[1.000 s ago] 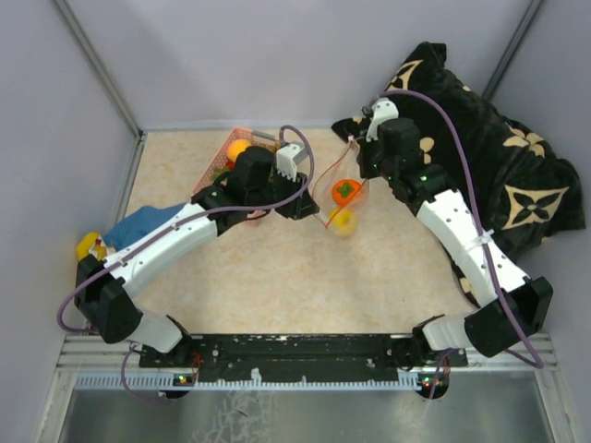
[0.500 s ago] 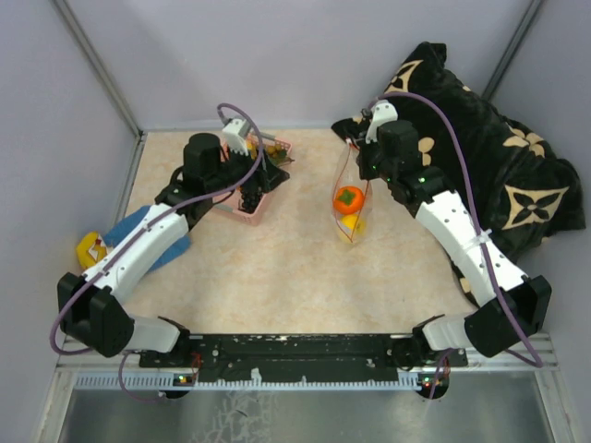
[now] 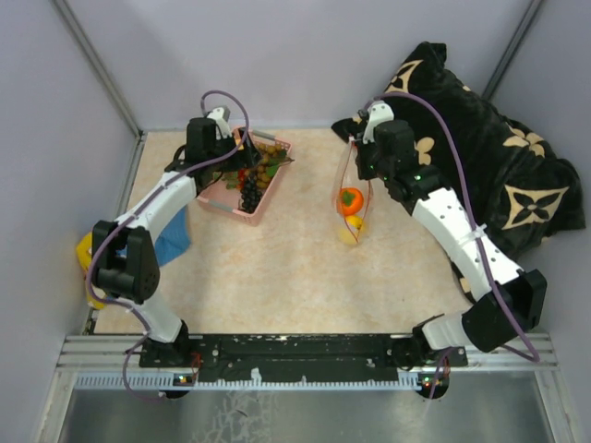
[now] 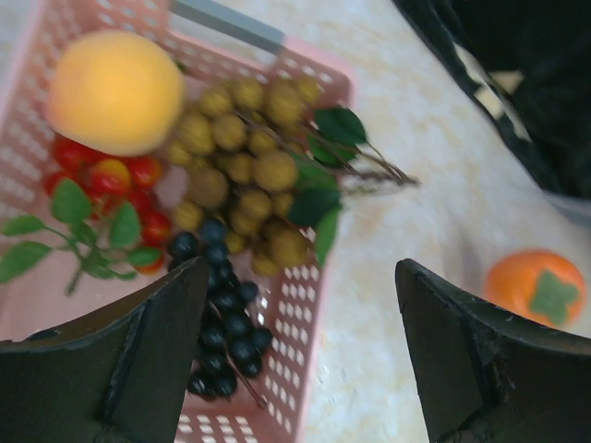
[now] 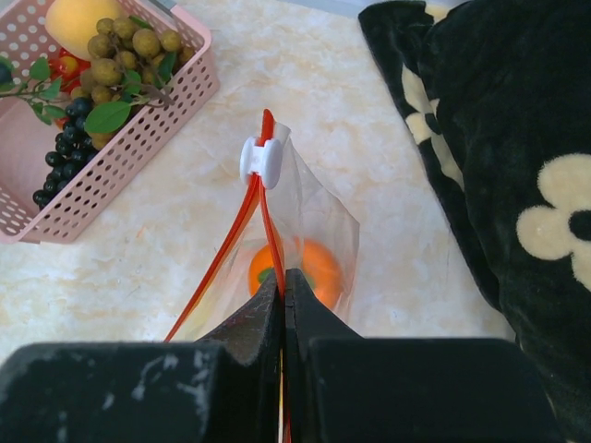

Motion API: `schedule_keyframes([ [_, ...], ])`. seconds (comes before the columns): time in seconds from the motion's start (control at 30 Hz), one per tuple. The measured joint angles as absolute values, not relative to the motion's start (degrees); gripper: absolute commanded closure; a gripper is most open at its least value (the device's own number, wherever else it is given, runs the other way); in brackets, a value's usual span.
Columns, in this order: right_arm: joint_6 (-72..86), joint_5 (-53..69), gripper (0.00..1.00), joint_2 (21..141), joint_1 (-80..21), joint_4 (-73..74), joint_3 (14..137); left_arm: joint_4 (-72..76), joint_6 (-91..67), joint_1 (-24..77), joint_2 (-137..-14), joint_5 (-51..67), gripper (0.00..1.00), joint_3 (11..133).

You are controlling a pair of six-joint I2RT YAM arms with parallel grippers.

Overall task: Place the food in the zip-top bag and seal the zipper
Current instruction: Pick up the fake fruit from the bin.

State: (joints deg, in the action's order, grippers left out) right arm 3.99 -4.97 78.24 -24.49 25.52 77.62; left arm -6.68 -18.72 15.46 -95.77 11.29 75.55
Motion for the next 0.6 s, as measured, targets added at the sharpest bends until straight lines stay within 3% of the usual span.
schedule_keyframes([
  [0.33,3.53,-5.08,1.0,79.44,-24.49,24.82,77.69,-6.37,-22.13,13.23,-109.71,-3.92,0.1,86.96],
  [0.6,3.01,-5.04,1.0,80.9,-24.49,24.82,77.73,-4.99,-22.92,13.08,-119.94,-8.99,0.08,96.09],
])
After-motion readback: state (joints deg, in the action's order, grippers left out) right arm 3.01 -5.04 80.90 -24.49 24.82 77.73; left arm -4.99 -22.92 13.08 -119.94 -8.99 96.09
